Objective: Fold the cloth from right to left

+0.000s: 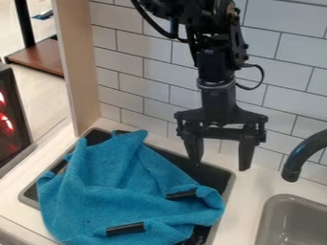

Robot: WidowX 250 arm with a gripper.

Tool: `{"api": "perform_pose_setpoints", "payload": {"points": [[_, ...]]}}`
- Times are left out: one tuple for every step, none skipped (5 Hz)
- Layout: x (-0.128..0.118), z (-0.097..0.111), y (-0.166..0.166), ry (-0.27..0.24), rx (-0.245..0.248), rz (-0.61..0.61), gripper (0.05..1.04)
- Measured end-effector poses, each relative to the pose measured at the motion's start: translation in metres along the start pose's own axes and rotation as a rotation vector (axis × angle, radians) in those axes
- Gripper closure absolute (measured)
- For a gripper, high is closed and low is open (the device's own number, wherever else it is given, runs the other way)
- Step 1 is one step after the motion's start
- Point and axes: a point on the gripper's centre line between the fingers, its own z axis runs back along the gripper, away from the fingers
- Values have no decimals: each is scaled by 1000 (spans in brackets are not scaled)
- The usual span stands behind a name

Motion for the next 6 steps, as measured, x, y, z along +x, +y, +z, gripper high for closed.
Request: {"api": "perform_pose_setpoints", "payload": {"points": [[-4, -7, 2, 23, 8, 6, 83], [-9, -23, 4, 48, 37, -1, 83], [-17, -42, -3, 73, 97, -42, 83], [-22, -61, 3, 74, 127, -52, 83], [-29, -78, -2, 75, 151, -104, 83], [-28, -90, 2, 69, 170, -103, 102]]}}
